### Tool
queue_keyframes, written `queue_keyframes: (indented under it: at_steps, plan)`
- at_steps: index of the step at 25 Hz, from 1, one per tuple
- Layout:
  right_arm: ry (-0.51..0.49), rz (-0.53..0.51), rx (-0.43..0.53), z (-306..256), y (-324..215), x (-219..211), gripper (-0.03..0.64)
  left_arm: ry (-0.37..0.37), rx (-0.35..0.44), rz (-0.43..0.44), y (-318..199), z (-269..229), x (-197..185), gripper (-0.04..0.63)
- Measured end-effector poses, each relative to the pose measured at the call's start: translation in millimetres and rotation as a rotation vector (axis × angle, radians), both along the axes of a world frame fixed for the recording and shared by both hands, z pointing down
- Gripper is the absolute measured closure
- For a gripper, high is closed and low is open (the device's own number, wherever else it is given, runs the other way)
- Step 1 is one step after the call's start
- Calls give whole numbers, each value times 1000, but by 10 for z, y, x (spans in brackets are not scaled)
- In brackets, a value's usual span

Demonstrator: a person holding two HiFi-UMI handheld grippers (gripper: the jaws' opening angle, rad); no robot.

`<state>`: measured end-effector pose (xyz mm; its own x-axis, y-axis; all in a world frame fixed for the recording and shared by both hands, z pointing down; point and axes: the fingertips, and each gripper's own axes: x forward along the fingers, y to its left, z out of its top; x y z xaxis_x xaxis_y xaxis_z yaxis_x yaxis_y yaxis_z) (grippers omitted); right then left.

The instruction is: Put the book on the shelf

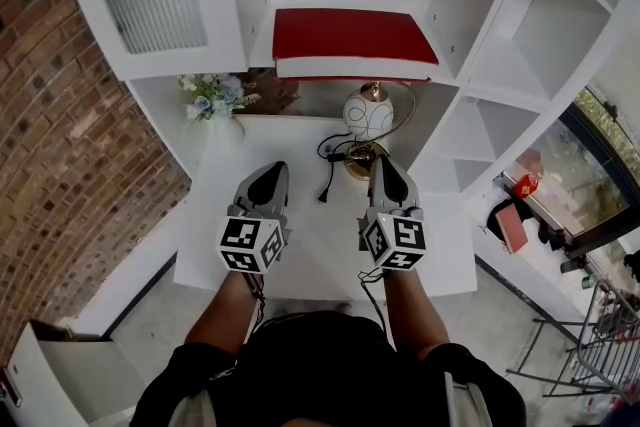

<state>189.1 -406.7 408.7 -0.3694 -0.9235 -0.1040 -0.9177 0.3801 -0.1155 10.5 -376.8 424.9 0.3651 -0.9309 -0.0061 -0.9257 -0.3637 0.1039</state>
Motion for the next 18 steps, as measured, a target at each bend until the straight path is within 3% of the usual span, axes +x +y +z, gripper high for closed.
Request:
queue_keyframes:
  at_steps: [10, 18]
  plan:
    - [13, 10, -23, 55, 56, -24, 604, -35, 31, 26, 64, -98, 65, 594]
    - [-5, -5, -25, 32, 125, -75, 604, -15, 30, 43, 137, -151, 84, 594]
